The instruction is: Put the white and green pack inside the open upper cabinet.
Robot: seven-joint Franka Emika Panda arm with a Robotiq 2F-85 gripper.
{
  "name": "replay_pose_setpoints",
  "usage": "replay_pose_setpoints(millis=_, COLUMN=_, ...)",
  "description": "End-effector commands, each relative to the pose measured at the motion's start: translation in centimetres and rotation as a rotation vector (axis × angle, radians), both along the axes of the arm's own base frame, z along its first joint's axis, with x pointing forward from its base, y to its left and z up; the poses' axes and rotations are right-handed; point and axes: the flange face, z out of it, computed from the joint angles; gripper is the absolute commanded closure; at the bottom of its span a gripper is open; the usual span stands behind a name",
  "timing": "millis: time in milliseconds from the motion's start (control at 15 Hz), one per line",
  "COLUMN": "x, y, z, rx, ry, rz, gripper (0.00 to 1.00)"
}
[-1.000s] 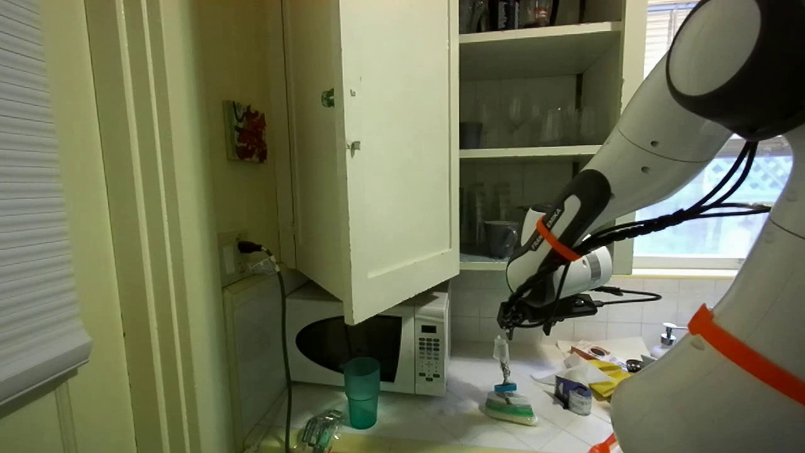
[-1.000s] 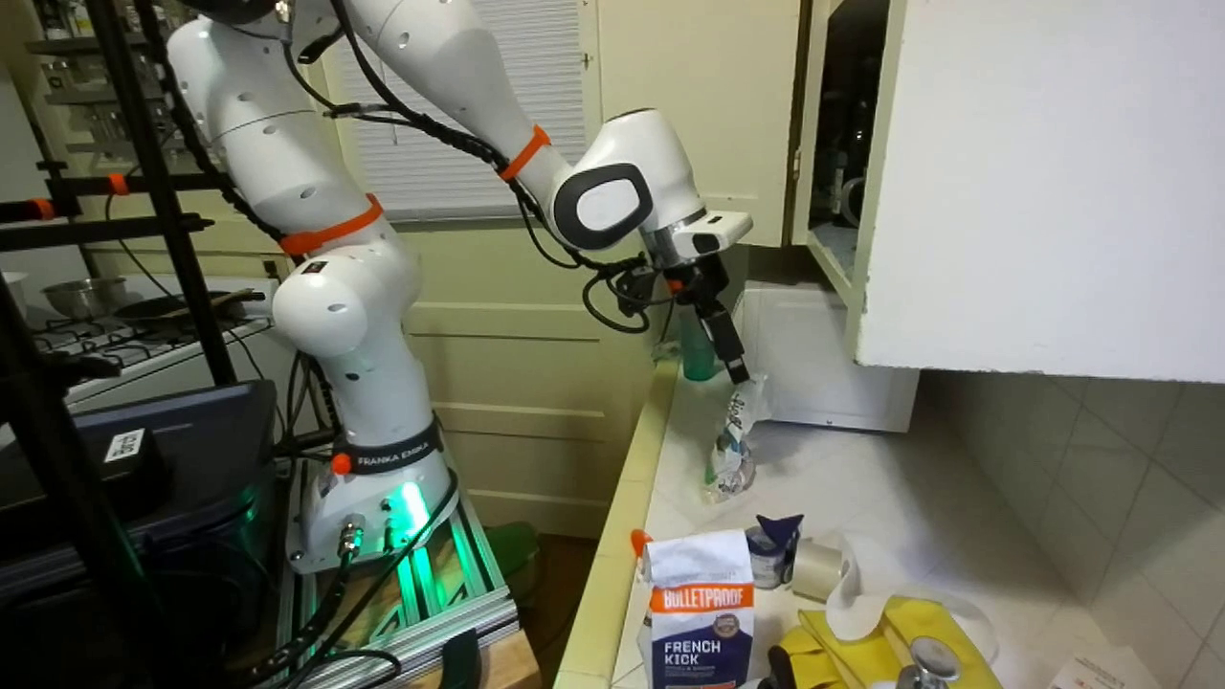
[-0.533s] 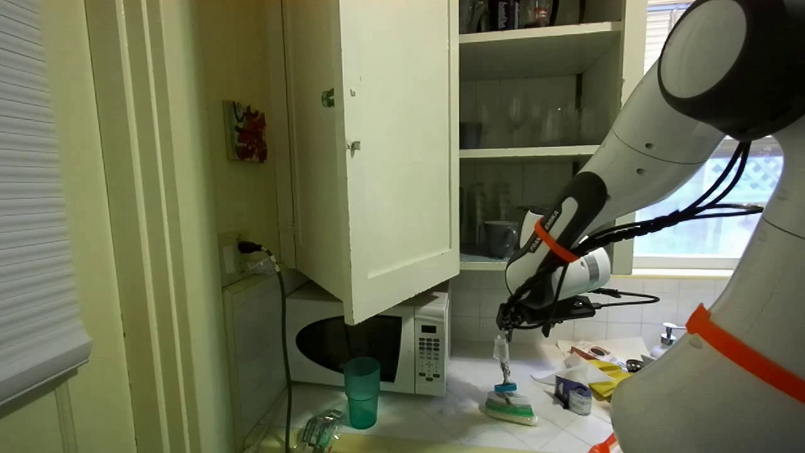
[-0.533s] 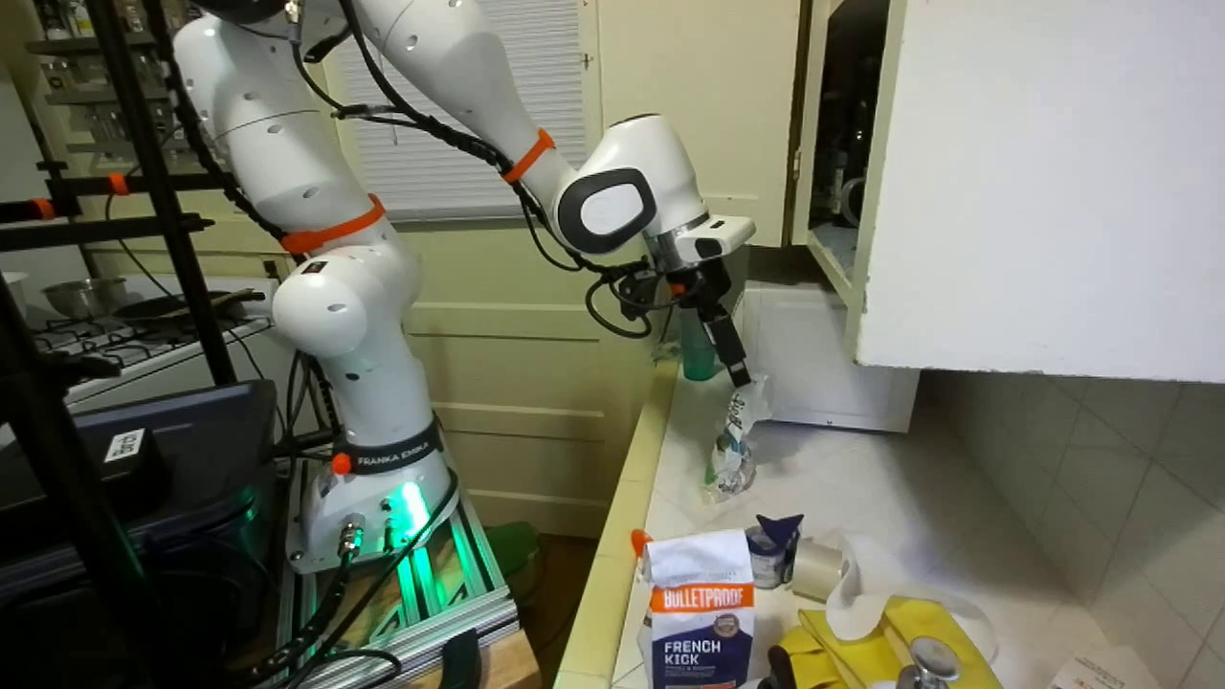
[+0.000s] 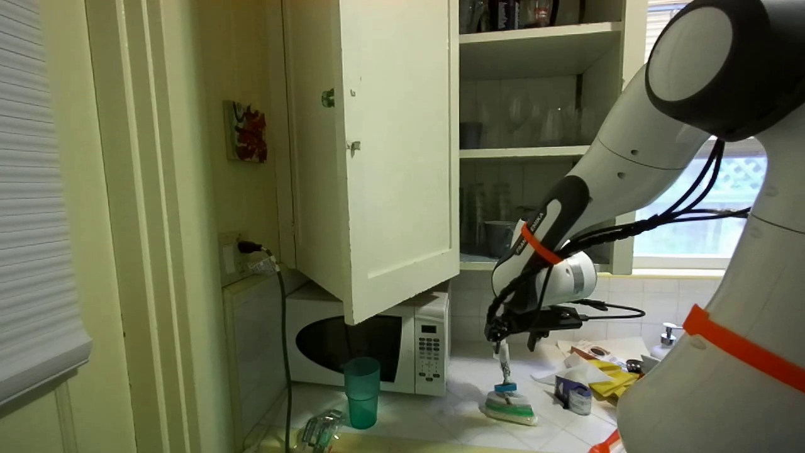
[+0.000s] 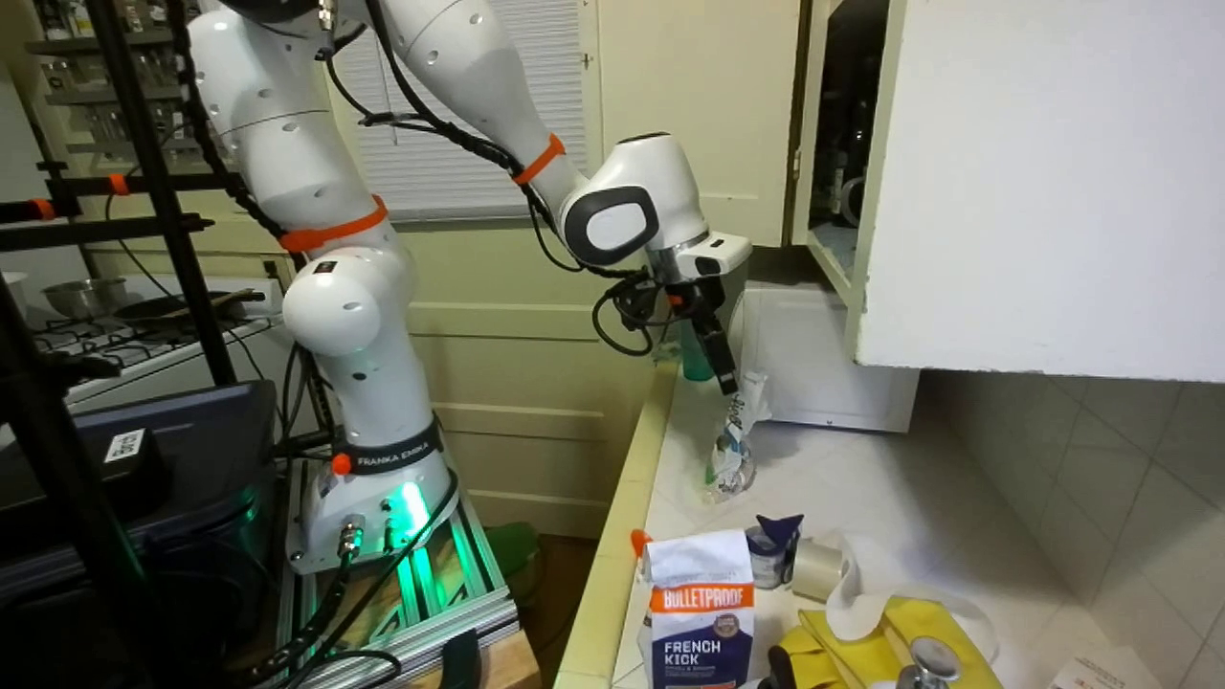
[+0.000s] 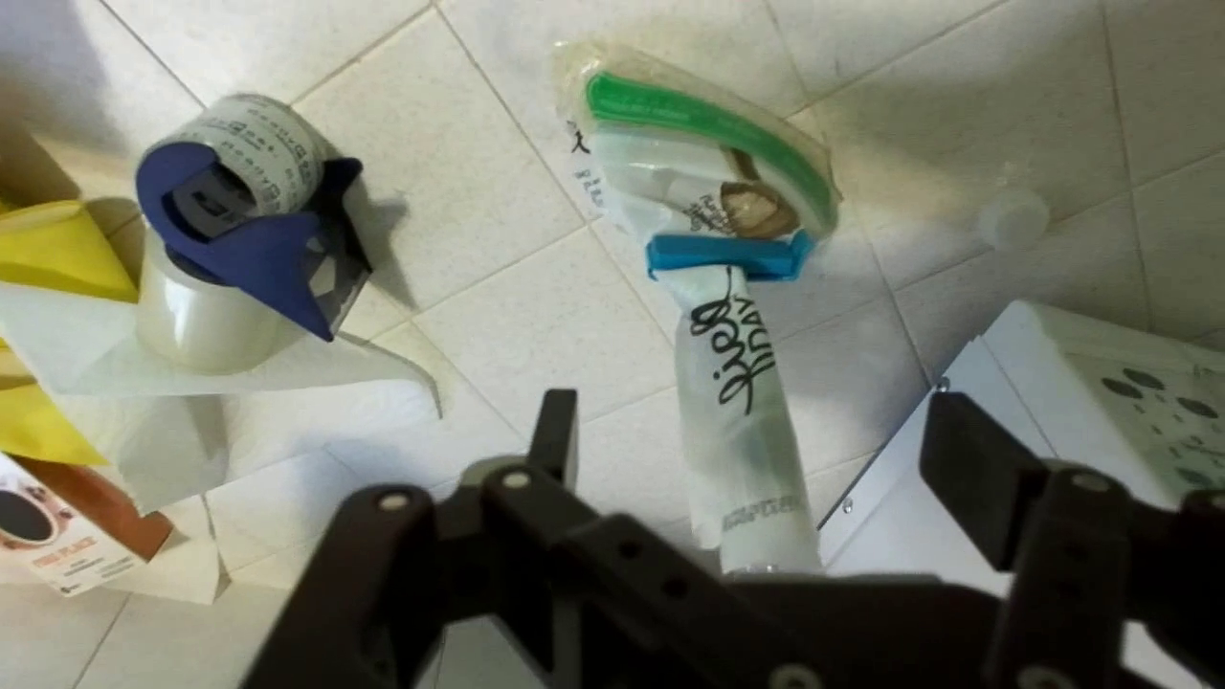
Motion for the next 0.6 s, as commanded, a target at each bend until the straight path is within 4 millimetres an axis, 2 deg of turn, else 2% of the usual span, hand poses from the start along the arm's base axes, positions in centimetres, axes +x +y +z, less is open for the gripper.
replay_pose_setpoints(millis=0, x=0.8, y=-0.1, z=-1.4, rx=-0.002, ry=-0.021, rz=0.009, gripper=0.01)
replay_pose_setpoints(millis=400, x=1.8, y=-0.3, z=-3.1, rx=-0.043, ry=-0.091, rz=0.035, gripper=0.00)
replay_pose_setpoints(millis=467, x=1.9, y=-0.4, z=-3.4, rx=-0.045, ry=-0.093, rz=0.038, gripper=0.25)
replay_pose_setpoints(millis=533, x=1.9, y=-0.4, z=-3.7, rx=-0.045, ry=-0.090, rz=0.042, gripper=0.25)
